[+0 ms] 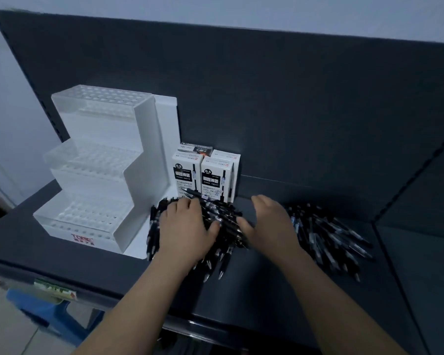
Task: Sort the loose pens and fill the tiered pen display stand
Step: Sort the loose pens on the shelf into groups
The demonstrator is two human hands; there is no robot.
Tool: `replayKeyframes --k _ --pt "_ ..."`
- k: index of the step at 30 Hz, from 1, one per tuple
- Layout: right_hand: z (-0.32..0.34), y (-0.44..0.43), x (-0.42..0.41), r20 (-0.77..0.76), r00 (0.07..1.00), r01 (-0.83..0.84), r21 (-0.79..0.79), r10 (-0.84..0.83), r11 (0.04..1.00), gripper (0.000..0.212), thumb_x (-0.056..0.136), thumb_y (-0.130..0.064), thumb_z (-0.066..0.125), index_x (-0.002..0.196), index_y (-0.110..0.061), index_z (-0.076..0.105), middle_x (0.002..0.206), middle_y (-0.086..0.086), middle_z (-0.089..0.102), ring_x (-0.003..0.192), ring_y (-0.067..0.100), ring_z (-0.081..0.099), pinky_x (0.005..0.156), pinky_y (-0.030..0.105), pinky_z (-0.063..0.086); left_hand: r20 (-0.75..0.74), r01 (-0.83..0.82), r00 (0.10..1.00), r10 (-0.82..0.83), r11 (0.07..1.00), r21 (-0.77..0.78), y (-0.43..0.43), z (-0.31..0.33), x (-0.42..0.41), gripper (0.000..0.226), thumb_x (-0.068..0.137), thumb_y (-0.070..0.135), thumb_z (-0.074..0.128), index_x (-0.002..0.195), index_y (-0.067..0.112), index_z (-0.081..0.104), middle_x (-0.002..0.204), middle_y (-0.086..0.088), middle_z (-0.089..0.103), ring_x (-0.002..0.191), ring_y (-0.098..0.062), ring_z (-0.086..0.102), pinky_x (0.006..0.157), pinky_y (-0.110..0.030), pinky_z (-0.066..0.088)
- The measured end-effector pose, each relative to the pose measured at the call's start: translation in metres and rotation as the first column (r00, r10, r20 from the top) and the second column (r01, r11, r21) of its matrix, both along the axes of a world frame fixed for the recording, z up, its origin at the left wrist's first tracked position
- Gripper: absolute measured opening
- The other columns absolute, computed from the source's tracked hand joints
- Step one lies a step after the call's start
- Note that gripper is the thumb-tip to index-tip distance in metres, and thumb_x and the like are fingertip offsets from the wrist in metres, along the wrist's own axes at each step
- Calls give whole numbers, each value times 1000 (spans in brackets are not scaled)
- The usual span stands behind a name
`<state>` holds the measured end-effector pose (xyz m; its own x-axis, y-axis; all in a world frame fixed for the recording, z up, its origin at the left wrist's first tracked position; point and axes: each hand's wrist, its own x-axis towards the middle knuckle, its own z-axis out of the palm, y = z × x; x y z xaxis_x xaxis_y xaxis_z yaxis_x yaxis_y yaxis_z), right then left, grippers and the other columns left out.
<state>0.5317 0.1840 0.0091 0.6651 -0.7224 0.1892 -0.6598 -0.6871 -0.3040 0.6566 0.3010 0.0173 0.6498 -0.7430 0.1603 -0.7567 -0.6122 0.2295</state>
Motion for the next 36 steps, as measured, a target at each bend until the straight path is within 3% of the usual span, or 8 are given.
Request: replayKeyframes --k 4,8,17,23,26,28,30,36 --pt "9 -10 -56 -21 998 61 -49 -62 997 45 93 -42 54 123 -9 53 125 6 55 119 25 49 105 33 34 25 142 990 -142 989 -31 -20 14 -51 60 88 56 47 134 18 45 136 -4 48 125 -28 42 102 -38 33" --pt "13 -23 -131 53 988 145 -55 -142 988 37 91 -38 56 117 -12 59 118 3 59 112 23 54 105 36 38 39 267 963 -265 963 -48 -45 23 -114 58 88 57 47 133 20 47 134 -2 51 122 -26 44 101 -36 34" --pt "15 -63 -336 -69 941 329 -54 -332 943 48 97 -39 49 136 -10 48 140 4 49 132 19 41 116 27 16 -58 454 885 -462 885 -106 -114 18 -296 52 91 54 45 129 19 53 127 1 55 116 -22 48 98 -32 36" --pt "6 -98 -452 -137 890 433 -48 -435 900 33 98 -25 44 127 -11 55 129 3 58 119 22 50 104 27 30 -175 541 808 -562 826 -155 -164 4 -403 46 96 44 45 134 18 50 125 0 55 113 -21 50 94 -31 41" --pt "-2 -116 -497 -163 859 495 18 -486 869 30 100 -23 44 122 -10 58 125 5 59 115 24 54 96 30 37 -263 558 772 -578 815 -155 -190 -7 -436 30 98 32 46 119 14 59 114 -2 59 103 -20 53 84 -31 46" --pt "-9 -132 -521 -147 834 546 81 -532 834 23 99 -22 44 110 -10 61 111 6 60 106 27 57 80 32 42 -276 561 770 -575 817 -135 -211 -17 -451 25 97 27 47 109 11 61 105 -3 59 97 -22 54 79 -34 48" --pt "-16 -147 -539 -143 805 592 128 -576 796 22 99 -22 42 105 -11 60 102 5 57 99 27 57 69 31 38 -269 573 770 -579 812 -110 -233 -25 -461 21 96 24 47 101 10 61 98 -3 57 92 -23 54 75 -35 47" --pt "-32 -195 -562 -137 754 655 228 -642 721 25 99 -24 39 113 -15 58 106 10 56 104 30 54 71 33 40 -242 599 774 -585 800 -18 -290 -47 -478 13 94 21 53 95 9 58 100 -7 58 92 -26 55 73 -34 44"
